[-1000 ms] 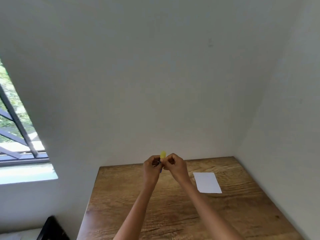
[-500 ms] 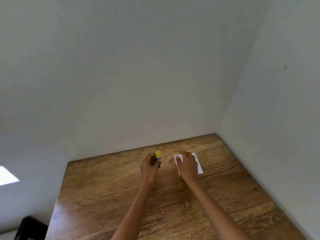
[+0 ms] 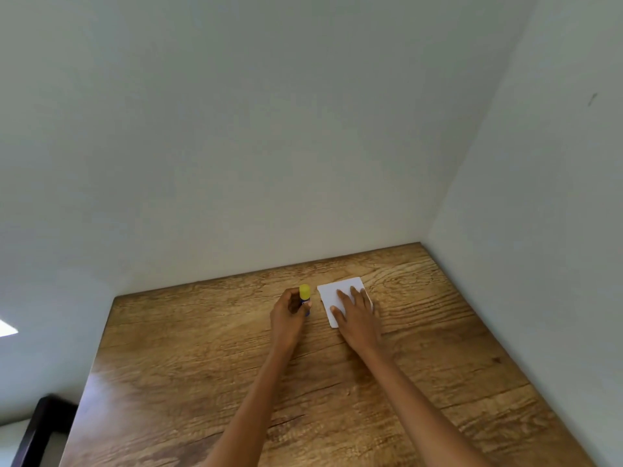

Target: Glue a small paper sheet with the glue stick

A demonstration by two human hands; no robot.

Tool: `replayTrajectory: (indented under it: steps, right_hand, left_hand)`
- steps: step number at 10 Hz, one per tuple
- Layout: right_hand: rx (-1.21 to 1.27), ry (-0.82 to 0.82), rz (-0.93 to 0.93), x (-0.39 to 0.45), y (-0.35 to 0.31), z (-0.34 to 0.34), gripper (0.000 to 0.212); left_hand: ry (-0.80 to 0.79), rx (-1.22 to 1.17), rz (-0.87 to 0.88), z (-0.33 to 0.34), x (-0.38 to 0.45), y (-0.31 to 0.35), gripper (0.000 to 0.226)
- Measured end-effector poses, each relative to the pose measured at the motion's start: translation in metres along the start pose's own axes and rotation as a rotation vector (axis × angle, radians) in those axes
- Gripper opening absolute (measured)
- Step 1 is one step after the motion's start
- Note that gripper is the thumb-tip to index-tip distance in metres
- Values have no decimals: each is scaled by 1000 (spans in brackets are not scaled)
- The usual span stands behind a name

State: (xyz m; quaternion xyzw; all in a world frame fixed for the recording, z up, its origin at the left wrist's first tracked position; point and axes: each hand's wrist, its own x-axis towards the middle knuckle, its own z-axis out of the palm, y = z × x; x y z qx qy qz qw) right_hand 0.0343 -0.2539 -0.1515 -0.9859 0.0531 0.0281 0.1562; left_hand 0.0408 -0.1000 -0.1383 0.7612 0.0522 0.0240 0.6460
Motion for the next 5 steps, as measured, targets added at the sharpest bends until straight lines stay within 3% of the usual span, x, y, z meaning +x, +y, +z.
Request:
replayTrajectory:
  steps: [1, 3, 5]
  right_hand:
    - [68, 58, -4, -1, 3, 4, 49]
    - [424, 387, -3, -6, 5, 2, 17]
    - [412, 413, -47, -16, -1, 3, 15]
  left_hand:
    - [-17, 14, 11, 0, 1, -1, 24]
    - [-10, 11, -17, -2, -4, -4, 41]
    - [23, 20, -31, -10, -15, 1, 48]
